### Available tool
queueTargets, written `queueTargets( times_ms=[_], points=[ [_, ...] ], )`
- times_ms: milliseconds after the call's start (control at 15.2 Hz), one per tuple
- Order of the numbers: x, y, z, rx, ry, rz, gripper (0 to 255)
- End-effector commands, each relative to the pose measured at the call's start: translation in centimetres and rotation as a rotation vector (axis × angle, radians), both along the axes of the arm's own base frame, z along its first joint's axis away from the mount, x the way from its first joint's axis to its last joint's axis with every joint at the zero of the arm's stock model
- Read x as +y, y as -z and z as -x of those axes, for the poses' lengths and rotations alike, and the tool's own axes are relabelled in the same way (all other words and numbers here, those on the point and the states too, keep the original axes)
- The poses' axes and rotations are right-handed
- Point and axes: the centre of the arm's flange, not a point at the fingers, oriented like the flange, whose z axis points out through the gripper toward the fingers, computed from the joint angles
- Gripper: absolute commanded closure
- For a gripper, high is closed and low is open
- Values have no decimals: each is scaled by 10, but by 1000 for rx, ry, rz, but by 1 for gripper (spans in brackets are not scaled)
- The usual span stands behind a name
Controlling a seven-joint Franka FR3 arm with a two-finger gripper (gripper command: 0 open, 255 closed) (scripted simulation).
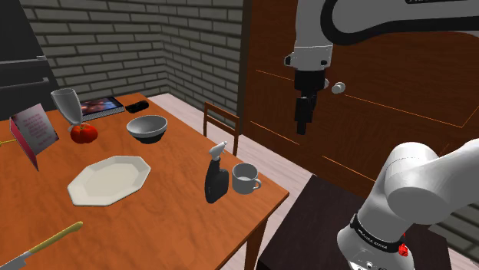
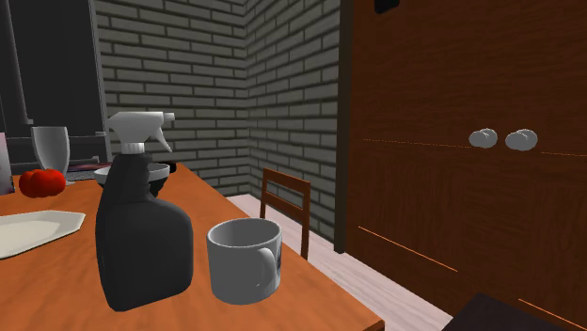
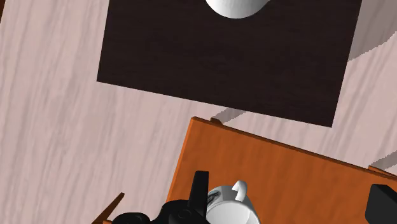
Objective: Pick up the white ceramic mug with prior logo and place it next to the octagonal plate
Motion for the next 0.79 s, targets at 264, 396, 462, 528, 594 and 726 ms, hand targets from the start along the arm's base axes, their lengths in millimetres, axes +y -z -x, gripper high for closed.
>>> queueTargets(
  times_ms=[264,396,462,528,594,726],
  points=[
    [-5,44,-23,-26,-2,-5,0],
    [-8,66,-36,-39,-2,-7,0],
    [-9,77,-42,-46,-3,-8,0],
    [-10,88,-48,-52,-3,-9,0],
    [-11,99,-54,-59,-3,-10,0],
    [-13,120,-67,-72,-4,-12,0]
  ],
)
